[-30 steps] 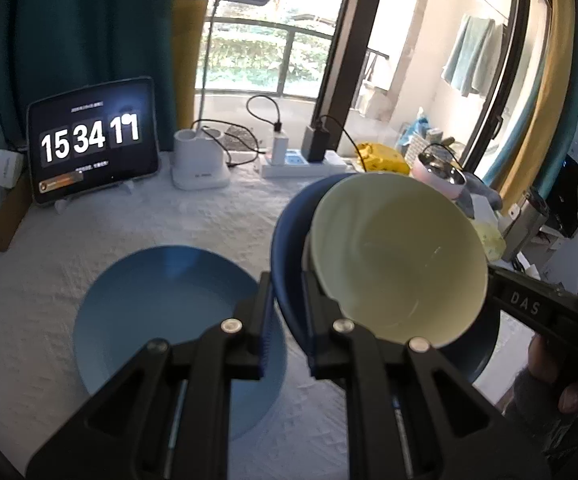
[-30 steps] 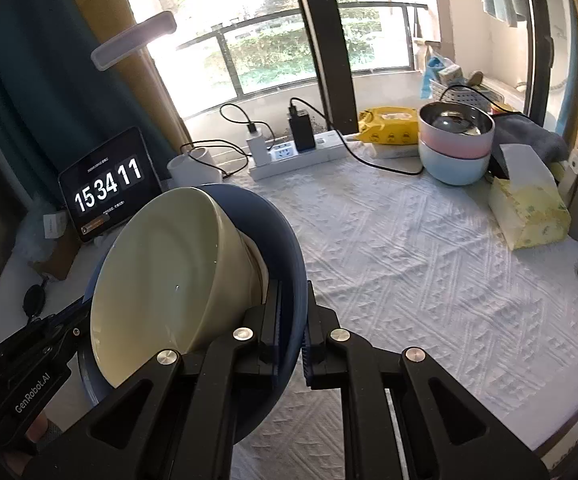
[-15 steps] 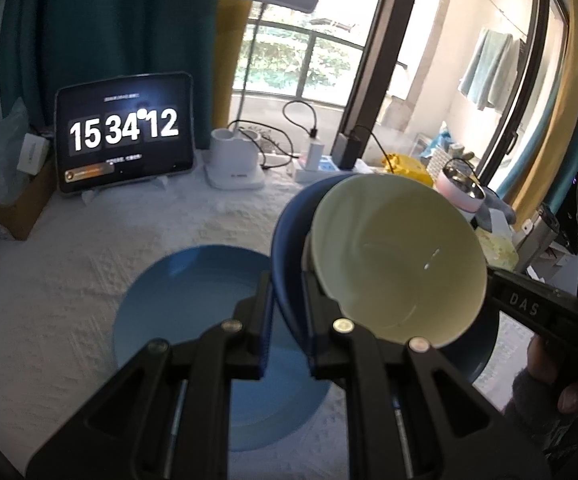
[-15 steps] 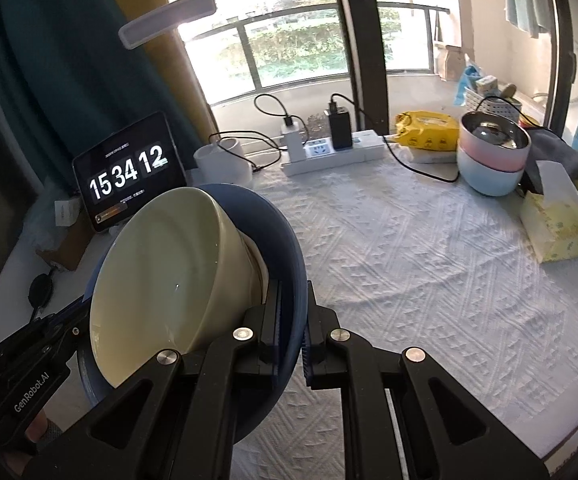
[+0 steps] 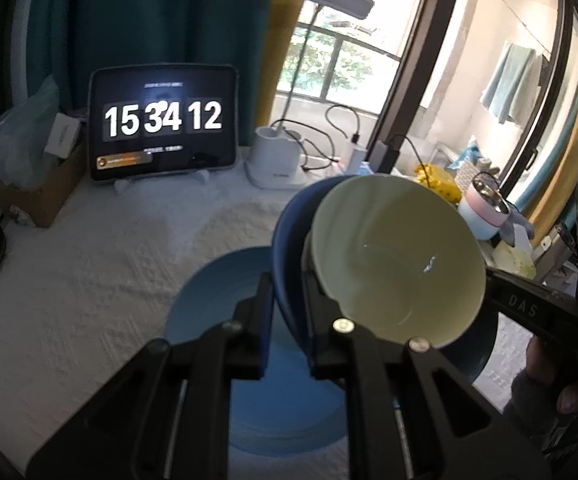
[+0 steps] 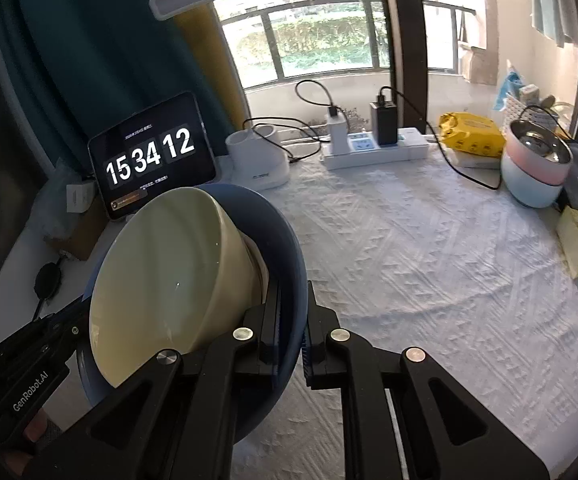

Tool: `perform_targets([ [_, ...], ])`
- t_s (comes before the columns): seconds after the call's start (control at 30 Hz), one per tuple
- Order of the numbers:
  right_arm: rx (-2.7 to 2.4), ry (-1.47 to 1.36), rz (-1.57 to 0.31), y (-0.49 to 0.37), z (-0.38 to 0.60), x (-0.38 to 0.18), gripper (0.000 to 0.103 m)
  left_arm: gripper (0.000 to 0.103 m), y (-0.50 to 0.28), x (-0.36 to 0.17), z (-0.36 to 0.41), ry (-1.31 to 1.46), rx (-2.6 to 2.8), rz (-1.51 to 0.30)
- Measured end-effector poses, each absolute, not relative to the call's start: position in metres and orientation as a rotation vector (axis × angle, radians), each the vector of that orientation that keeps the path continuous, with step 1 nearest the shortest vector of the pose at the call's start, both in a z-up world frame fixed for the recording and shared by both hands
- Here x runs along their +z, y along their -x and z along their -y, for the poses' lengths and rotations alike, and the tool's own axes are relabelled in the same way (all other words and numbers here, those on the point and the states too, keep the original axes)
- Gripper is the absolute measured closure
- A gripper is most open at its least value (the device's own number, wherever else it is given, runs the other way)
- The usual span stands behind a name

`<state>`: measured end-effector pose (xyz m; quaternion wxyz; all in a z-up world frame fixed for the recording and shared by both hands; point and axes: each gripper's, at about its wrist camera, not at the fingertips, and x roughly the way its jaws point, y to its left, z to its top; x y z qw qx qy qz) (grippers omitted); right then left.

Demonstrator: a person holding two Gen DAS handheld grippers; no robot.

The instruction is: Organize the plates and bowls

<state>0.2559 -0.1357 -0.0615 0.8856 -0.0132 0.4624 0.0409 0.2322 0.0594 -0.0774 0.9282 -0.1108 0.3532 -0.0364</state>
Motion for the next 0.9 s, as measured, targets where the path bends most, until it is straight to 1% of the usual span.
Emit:
perform_targets([
  [0.43,0.142,0.04,-1.02,-0.28,0.101,-0.091,0.091,0.091,-0.241,-0.096,-0.098,0.258,-0.003,-0.762],
  [0.67,0.155,0.041,-1.052,-0.288,0.092,-0.105,0.091,0.091,-0.243,-0.106,-0.109,0.28,0.009,-0.783],
  [0.9,0.16,0.03,-1.065,-0.292,0.091,-0.111,0.091,0.091,-0.247,-0.106,-0.109,0.261,0.012,-0.777],
])
